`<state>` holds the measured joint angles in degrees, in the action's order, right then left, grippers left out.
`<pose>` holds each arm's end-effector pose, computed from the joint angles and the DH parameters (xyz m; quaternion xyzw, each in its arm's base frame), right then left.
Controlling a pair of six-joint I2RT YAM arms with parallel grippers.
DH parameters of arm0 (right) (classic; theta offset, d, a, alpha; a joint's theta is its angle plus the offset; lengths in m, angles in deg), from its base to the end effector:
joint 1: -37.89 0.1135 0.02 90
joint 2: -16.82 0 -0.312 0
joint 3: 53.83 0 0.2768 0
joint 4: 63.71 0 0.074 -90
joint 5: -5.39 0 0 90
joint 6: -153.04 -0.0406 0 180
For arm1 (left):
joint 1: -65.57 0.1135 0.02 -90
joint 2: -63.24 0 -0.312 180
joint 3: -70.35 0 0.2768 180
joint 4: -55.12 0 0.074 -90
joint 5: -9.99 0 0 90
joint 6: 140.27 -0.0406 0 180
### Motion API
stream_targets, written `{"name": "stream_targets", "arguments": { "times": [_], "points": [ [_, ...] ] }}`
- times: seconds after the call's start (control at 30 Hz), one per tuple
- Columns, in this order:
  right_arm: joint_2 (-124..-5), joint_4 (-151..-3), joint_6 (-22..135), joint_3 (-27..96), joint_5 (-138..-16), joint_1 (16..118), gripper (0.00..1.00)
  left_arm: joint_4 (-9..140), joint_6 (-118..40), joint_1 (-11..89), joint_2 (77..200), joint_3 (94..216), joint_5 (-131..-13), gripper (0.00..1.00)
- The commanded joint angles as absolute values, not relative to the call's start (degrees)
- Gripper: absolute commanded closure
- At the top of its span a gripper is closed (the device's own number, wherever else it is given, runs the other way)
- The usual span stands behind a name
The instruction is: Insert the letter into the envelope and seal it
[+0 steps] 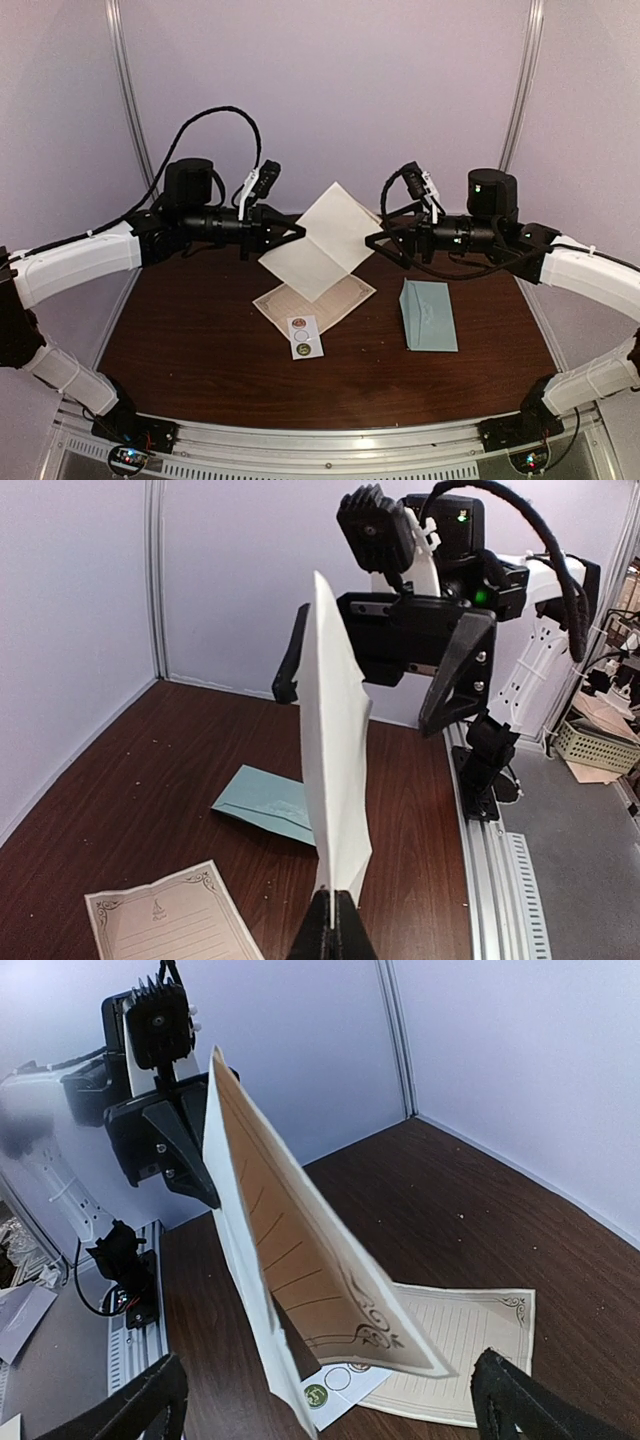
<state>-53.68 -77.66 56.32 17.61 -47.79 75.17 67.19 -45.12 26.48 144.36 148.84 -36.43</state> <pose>0.2211 0.1989 0.3882 -0.3853 0.6645 0.4504 0.4550 0.2527 -0.2414 0.3828 0.4315 0.6370 -0.4858 0.4148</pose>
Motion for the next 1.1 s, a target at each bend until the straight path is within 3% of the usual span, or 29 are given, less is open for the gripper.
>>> {"name": "stream_targets", "arguments": {
  "times": [0.0, 0.3, 0.5, 0.73, 0.83, 0.97, 1.03, 1.07],
  "points": [
    [-54.35, -73.61, 54.96, 17.86, -47.62, 75.36, 0.0, 63.8, -44.92, 26.47, 144.32, 148.69, -32.8, 1.0],
    [-57.61, -70.81, 52.66, 16.81, -45.41, 75.28, 0.0, 62.13, -45.27, 26.46, 142.28, 147.38, -31.94, 1.0],
    [-57.72, -59.9, 45.57, 13.13, -40.1, 75.32, 0.0, 59.27, -44.44, 26.48, 140.26, 145.6, -33.3, 1.0],
    [-58.81, -52.92, 41.42, 12.84, -36.36, 77.42, 0.14, 58.83, -43.86, 26.46, 140.26, 145.43, -32.6, 1.0],
    [-59.18, -49.76, 39.36, 12.83, -35.07, 78.07, 0.35, 58.69, -43.52, 26.46, 140.57, 145.53, -32.12, 1.0],
    [-58.85, -47.68, 37.71, 12.57, -35.85, 78.22, 0.89, 58.75, -43.32, 26.46, 140.58, 145.6, -31.89, 1.0],
    [-58.26, -47.97, 37.55, 12.48, -38.03, 78.21, 1.0, 58.87, -43.32, 26.46, 140.51, 145.62, -31.82, 0.96],
    [-57.87, -48.13, 37.52, 12.4, -39.2, 78.18, 1.0, 59.07, -43.39, 26.46, 140.49, 145.66, -31.77, 0.83]
  ]
}}
